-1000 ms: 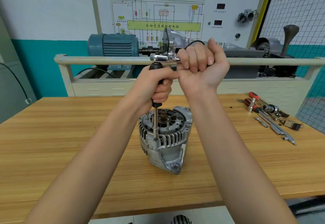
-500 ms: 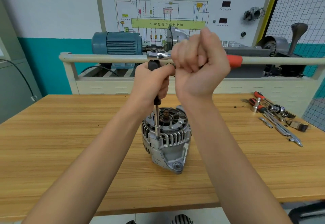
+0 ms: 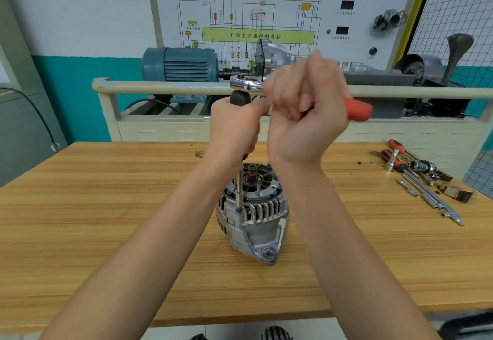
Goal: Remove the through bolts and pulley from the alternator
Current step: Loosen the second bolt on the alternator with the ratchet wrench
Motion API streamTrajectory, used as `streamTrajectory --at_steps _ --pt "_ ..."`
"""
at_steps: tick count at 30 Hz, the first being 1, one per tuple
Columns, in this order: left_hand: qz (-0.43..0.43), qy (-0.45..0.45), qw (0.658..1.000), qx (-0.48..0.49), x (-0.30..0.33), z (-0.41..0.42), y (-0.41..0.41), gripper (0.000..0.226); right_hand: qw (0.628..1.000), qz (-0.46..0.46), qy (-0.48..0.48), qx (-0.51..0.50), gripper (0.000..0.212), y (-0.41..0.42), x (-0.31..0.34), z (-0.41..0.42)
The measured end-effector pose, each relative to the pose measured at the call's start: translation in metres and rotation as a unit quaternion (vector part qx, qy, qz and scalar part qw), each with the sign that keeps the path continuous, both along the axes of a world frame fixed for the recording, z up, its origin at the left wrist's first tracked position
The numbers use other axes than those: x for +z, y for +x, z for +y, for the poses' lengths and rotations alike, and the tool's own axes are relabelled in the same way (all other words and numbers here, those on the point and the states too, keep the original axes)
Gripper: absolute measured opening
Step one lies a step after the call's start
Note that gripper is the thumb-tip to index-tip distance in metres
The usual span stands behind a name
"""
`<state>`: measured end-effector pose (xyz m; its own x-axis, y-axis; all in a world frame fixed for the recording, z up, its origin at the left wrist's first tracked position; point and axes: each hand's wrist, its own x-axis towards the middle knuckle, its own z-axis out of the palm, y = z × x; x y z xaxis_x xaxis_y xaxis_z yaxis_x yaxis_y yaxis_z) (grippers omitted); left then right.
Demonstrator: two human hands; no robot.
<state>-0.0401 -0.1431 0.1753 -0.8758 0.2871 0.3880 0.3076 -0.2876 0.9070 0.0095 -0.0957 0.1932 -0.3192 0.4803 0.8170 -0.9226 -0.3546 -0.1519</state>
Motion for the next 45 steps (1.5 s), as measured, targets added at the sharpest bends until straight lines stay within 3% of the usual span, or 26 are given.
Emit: streamTrajectory --at_steps 2,5,7,10,13,15,19,23,25,26,27,30,33,36,38,42,45 --pt "0.036 0.01 0.998 0.049 -0.001 0.002 0.004 0.032 0.991 0.029 0.04 -0.125 0.036 0.002 -0.005 -0.015" --pt "0.084 0.001 0.996 0.026 -0.003 -0.003 0.003 0.03 0.985 0.048 0.064 -0.155 0.024 0.002 -0.007 -0.023" --pt "0.068 -0.005 0.998 -0.018 -0.004 -0.01 -0.002 0.034 0.994 0.04 0.048 -0.092 0.033 0.0 -0.002 -0.015" --pt "0.04 0.027 0.988 -0.145 -0.005 -0.019 -0.009 0.031 0.996 -0.018 0.032 0.083 0.048 -0.001 0.01 0.006" --pt "0.01 0.017 0.965 -0.261 -0.003 -0.025 -0.013 0.033 0.965 -0.091 -0.05 0.242 0.052 -0.005 0.015 0.022" --pt "0.006 -0.005 0.964 -0.265 -0.003 -0.025 -0.012 0.038 0.948 -0.093 -0.103 0.286 0.055 -0.008 0.013 0.026" --pt "-0.004 -0.014 0.992 -0.126 -0.003 -0.016 -0.009 0.046 0.981 -0.06 -0.047 0.179 0.06 -0.006 0.007 0.016" --pt "0.031 -0.005 0.999 0.015 -0.004 -0.003 -0.001 0.03 0.993 0.028 0.039 -0.109 0.041 -0.002 -0.003 -0.014" --pt "0.09 0.041 0.994 -0.056 -0.003 0.004 0.007 0.029 0.971 0.059 0.086 -0.215 0.035 -0.001 -0.009 -0.026" --pt "0.109 0.08 0.982 -0.129 -0.004 0.006 0.009 0.033 0.967 0.061 0.097 -0.228 0.034 0.0 -0.01 -0.029" --pt "0.102 0.086 0.981 -0.142 -0.005 0.006 0.008 0.034 0.968 0.057 0.096 -0.225 0.033 0.0 -0.01 -0.029" --pt "0.059 -0.005 0.997 -0.04 -0.004 -0.008 -0.005 0.03 0.987 0.031 0.058 -0.147 0.034 -0.001 -0.001 -0.019" --pt "0.03 -0.007 0.989 -0.142 -0.005 -0.019 -0.015 0.039 0.998 -0.02 0.018 0.053 0.048 -0.004 0.01 0.004" --pt "0.001 -0.002 0.968 -0.25 -0.003 -0.023 -0.016 0.039 0.965 -0.082 -0.072 0.24 0.051 -0.01 0.013 0.024" --pt "-0.009 -0.011 0.962 -0.273 -0.003 -0.023 -0.016 0.04 0.938 -0.09 -0.133 0.308 0.049 -0.014 0.011 0.029" --pt "0.001 -0.019 0.985 -0.17 -0.005 -0.018 -0.01 0.048 0.957 -0.073 -0.104 0.259 0.05 -0.011 0.008 0.023" --pt "-0.003 -0.003 0.997 -0.078 -0.005 -0.012 -0.005 0.043 0.993 -0.018 -0.02 0.113 0.048 -0.006 0.003 0.006"
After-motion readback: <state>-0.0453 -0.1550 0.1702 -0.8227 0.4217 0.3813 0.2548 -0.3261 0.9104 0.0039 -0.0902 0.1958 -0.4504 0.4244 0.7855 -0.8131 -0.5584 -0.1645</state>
